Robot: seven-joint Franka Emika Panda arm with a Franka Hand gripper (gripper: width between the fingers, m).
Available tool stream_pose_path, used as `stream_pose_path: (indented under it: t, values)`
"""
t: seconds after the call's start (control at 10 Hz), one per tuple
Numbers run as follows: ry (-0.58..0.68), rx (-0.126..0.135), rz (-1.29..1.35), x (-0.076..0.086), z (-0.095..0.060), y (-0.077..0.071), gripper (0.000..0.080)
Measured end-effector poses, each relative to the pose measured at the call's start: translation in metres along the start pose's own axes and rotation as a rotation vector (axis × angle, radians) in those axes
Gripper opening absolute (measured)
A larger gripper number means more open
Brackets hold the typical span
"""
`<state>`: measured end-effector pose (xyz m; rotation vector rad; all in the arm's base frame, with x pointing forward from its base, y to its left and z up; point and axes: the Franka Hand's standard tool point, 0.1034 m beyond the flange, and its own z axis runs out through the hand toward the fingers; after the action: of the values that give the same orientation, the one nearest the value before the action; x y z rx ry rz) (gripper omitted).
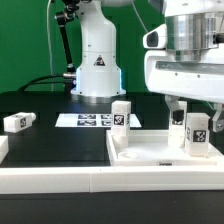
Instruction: Assemble square table
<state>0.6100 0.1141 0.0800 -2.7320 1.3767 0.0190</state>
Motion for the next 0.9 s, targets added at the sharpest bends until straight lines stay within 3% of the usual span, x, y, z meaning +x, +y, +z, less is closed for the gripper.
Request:
stream_pose_path:
  t: [0.1, 0.9]
  values:
    - [0.005, -0.011, -0.106, -0.0009, -0.0005, -0.0004, 0.0649]
    - [0.011, -0.019, -0.618, -0.0026, 0.0027, -0.0007, 0.0649]
